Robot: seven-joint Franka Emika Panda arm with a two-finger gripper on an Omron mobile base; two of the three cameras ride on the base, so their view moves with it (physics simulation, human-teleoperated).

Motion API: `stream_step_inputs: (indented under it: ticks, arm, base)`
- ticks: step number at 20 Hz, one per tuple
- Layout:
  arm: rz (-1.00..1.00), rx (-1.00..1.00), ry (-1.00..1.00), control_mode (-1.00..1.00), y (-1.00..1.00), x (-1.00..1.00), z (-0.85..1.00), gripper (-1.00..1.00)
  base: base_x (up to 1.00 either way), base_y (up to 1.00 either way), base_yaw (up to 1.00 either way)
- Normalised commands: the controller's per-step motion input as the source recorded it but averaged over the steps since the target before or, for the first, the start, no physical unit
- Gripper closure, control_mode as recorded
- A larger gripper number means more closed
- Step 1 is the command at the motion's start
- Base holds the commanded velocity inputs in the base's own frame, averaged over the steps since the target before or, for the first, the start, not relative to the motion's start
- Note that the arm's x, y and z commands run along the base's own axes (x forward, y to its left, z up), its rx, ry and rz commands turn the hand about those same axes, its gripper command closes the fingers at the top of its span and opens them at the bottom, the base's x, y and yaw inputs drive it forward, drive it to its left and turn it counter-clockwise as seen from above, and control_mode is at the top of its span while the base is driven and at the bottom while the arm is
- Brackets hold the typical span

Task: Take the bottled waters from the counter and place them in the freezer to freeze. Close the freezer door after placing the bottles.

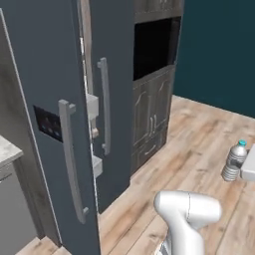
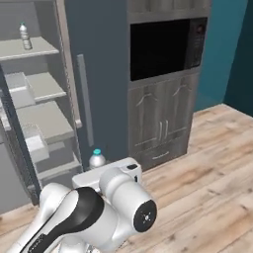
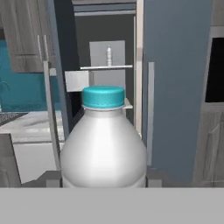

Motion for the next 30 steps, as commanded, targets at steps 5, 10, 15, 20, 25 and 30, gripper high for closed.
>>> stream_step_inputs:
  ticks: [5, 10, 15, 20, 25, 30]
  arm:
    - [0.0, 0.0, 0.0, 1.0, 0.0, 0.0, 0.0, 1.0]
    - [0.0, 0.0, 0.0, 1.0, 0.0, 0.0, 0.0, 1.0]
    - [0.0, 0.0, 0.0, 1.0, 0.0, 0.0, 0.0, 1.0]
    - [0.0, 0.0, 0.0, 1.0, 0.0, 0.0, 0.0, 1.0]
    - [0.0, 0.0, 0.0, 1.0, 0.0, 0.0, 0.0, 1.0]
    - [0.0, 0.0, 0.0, 1.0, 0.0, 0.0, 0.0, 1.0]
  base:
    - [0.66, -0.64, 0.65]
    - [0.42, -0.99, 0.67]
    - [0.14, -0.76, 0.69]
    - [0.0, -0.22, 0.64]
    - [0.1, 0.0, 0.57]
    - [0.31, -0.17, 0.43]
